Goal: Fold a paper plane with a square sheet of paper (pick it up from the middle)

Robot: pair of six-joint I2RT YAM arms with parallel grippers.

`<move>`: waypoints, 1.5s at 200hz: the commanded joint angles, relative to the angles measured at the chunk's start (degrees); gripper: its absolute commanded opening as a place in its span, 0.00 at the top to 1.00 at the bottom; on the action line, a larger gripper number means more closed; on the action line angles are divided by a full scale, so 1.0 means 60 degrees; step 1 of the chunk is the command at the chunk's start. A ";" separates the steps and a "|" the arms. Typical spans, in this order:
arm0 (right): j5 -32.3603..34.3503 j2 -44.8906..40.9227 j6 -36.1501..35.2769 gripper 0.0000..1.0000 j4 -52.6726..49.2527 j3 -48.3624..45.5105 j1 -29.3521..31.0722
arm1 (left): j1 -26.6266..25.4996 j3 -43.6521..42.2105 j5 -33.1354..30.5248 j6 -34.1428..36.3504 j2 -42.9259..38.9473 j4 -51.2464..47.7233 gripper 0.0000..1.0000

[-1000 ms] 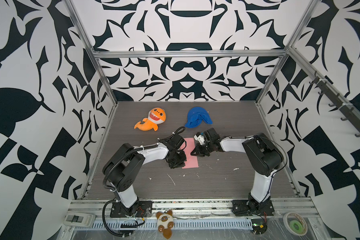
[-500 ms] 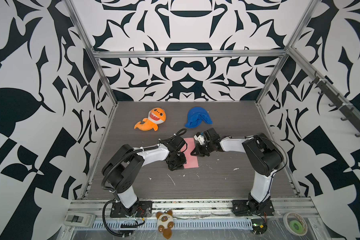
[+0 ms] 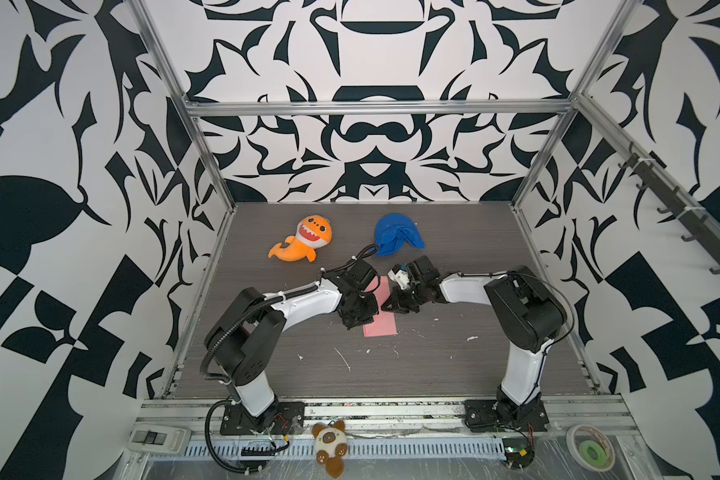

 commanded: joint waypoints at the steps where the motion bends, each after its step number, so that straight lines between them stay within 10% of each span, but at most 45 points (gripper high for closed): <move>1: 0.1962 0.0819 0.0020 1.00 -0.0991 -0.0352 0.0006 | -0.0070 0.0327 -0.0168 0.0009 0.0446 -0.0225 0.98; 233: 0.1234 0.0292 0.0335 1.00 -0.0500 -0.0083 -0.0015 | -0.0107 0.0188 -0.1029 0.0794 -0.0727 -0.2066 0.95; 300: 0.1080 -0.1384 0.1105 0.74 0.0556 -0.0206 -0.0139 | 0.0477 0.0703 -0.1040 0.0734 -0.0363 -0.0296 0.86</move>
